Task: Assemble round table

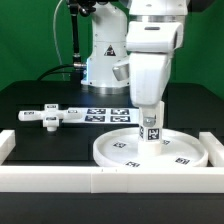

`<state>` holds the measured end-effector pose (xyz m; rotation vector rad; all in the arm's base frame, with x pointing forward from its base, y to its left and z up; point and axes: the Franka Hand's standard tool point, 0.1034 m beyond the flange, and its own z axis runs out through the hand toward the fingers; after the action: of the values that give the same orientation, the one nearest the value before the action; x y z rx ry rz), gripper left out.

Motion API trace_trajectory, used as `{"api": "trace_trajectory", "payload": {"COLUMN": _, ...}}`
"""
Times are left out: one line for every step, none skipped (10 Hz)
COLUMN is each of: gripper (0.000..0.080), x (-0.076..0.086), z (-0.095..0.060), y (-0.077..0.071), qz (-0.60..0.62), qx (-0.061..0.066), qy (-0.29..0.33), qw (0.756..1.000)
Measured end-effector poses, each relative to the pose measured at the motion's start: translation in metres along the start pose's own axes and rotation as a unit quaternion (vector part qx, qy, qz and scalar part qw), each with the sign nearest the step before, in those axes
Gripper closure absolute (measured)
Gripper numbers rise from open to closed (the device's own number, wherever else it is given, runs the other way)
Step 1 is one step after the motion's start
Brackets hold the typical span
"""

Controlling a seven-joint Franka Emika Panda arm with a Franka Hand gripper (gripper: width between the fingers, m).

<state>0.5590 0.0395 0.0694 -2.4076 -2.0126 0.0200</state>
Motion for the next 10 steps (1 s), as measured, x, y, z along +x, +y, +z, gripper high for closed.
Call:
{"api": "trace_trajectory", "payload": {"gripper": 0.0151, "x": 0.0004, "z": -0.0007, "y": 0.0008, "qz": -0.046, "qx": -0.002, "qy": -0.007, "qw": 0.999}}
{"api": "trace_trajectory", "payload": {"gripper": 0.0151, "x": 0.0035, "z": -0.0008, "y": 0.0002, "qz": -0.072, "qx": -0.004, "qy": -0.014, "qw": 0.997}}
{"api": "trace_trajectory", "payload": {"gripper": 0.0151, "x": 0.0063, "z": -0.0009, "y": -0.0005, "qz": -0.122, "qx": -0.005, "qy": -0.021, "qw": 0.992}}
{"api": "trace_trajectory", "payload": {"gripper": 0.0151, "x": 0.0068, "z": -0.0009, "y": -0.0005, "qz": -0.155, "qx": -0.006, "qy": -0.027, "qw": 0.988}}
{"api": "trace_trajectory", "payload": {"gripper": 0.0151, "x": 0.0059, "z": -0.0009, "y": -0.0003, "qz": -0.177, "qx": -0.006, "qy": -0.033, "qw": 0.984}}
{"api": "trace_trajectory", "payload": {"gripper": 0.0151, "x": 0.0045, "z": -0.0009, "y": 0.0001, "qz": -0.212, "qx": -0.006, "qy": -0.037, "qw": 0.977}}
{"api": "trace_trajectory", "payload": {"gripper": 0.0151, "x": 0.0041, "z": -0.0009, "y": 0.0001, "qz": -0.219, "qx": -0.006, "qy": -0.038, "qw": 0.975}}
{"api": "trace_trajectory", "payload": {"gripper": 0.0151, "x": 0.0039, "z": -0.0010, "y": 0.0002, "qz": -0.240, "qx": -0.005, "qy": -0.039, "qw": 0.970}}
{"api": "trace_trajectory", "payload": {"gripper": 0.0151, "x": 0.0027, "z": -0.0010, "y": 0.0006, "qz": -0.271, "qx": -0.004, "qy": -0.042, "qw": 0.962}}
{"api": "trace_trajectory", "payload": {"gripper": 0.0151, "x": 0.0020, "z": -0.0007, "y": 0.0000, "qz": -0.269, "qx": -0.003, "qy": -0.042, "qw": 0.962}}
